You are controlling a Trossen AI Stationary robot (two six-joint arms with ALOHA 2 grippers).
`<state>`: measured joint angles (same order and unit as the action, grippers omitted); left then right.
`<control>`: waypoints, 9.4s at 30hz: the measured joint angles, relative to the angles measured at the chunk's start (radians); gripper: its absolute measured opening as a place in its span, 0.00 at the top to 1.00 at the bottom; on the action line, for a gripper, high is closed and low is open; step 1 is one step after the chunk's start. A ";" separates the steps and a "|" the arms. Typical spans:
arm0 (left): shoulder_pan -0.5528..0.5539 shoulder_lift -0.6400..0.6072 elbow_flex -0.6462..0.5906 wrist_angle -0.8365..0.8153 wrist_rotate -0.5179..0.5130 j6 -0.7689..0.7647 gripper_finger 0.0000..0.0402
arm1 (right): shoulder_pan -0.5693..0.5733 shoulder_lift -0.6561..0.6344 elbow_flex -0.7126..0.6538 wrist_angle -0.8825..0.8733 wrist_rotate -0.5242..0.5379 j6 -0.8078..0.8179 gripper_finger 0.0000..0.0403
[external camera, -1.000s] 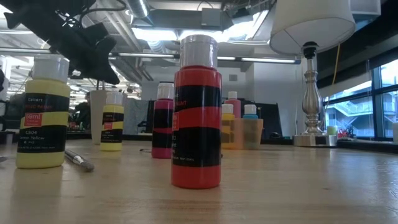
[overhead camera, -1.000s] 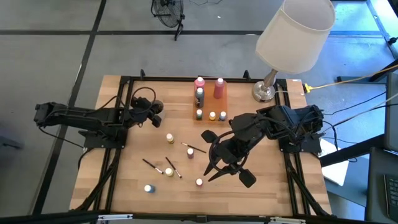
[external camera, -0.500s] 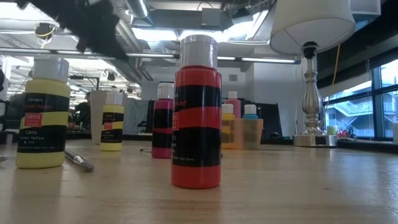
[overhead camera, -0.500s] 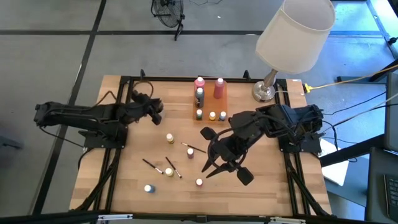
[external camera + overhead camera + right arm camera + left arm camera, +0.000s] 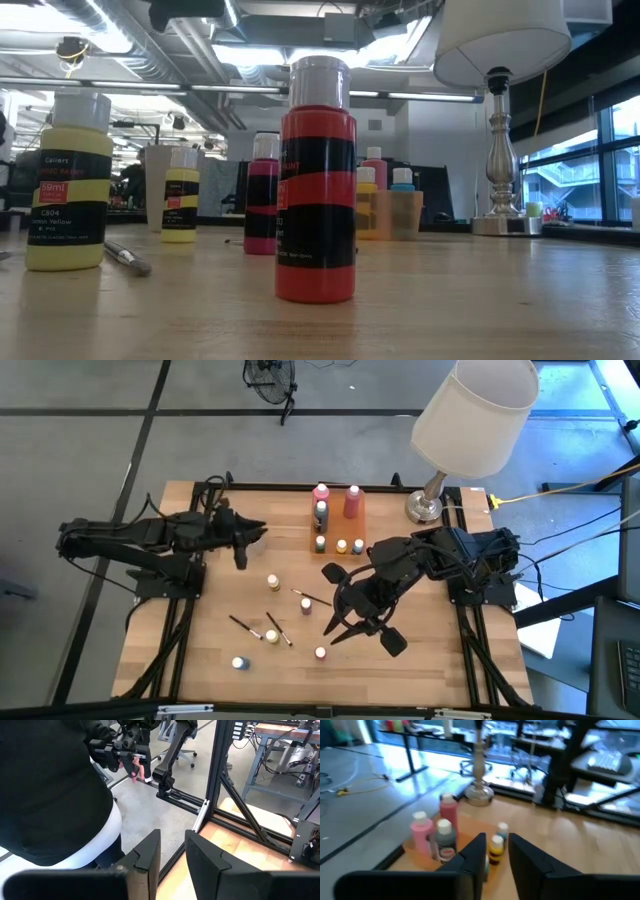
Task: Pick & Place Paint Supplies
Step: Put the top small light yellow paint bottle into the orange bin
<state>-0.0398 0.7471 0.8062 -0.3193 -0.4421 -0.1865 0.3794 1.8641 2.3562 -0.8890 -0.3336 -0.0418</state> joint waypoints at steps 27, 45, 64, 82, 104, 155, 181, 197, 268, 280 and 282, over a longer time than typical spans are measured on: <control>-0.158 0.039 0.000 0.242 0.329 -0.574 0.54 | 0.080 0.025 -0.030 0.032 -0.001 0.080 0.77; -0.186 0.065 0.206 0.485 0.463 -0.403 0.53 | 0.126 0.036 -0.034 0.167 0.134 0.165 0.77; -0.234 0.150 0.526 -0.018 0.514 -0.309 0.57 | 0.116 0.066 -0.032 0.284 0.234 0.263 0.77; -0.233 0.263 0.659 -0.308 0.525 -0.323 0.55 | 0.110 0.066 -0.032 0.259 0.282 0.305 0.55; -0.157 0.508 0.659 -0.949 0.335 0.245 0.56 | 0.110 0.066 -0.032 0.250 0.281 0.322 0.52; -0.135 0.269 0.230 -0.709 0.590 0.196 0.52 | 0.116 0.066 -0.032 0.203 0.280 0.352 0.52; -0.227 -0.057 -0.257 -0.198 0.312 -0.080 0.40 | 0.132 0.066 -0.032 0.193 0.280 0.351 0.52; -0.346 -0.087 -0.536 -0.014 -0.023 -0.268 0.40 | 0.105 0.066 -0.032 0.209 0.281 0.402 0.52; -0.158 0.532 -0.720 0.982 0.203 -0.152 0.40 | 0.058 0.065 -0.032 0.264 0.278 0.447 0.52; -0.158 0.532 -0.720 0.982 0.144 -0.114 0.40 | 0.058 0.065 -0.032 0.266 0.278 0.454 0.52; -0.158 0.532 -0.720 0.982 0.134 -0.114 0.40 | 0.058 0.065 -0.032 0.272 0.278 0.454 0.52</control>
<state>-0.1978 1.2793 0.0864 0.6626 -0.3078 -0.3004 0.4370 1.9293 2.3241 -0.6171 -0.0555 0.4126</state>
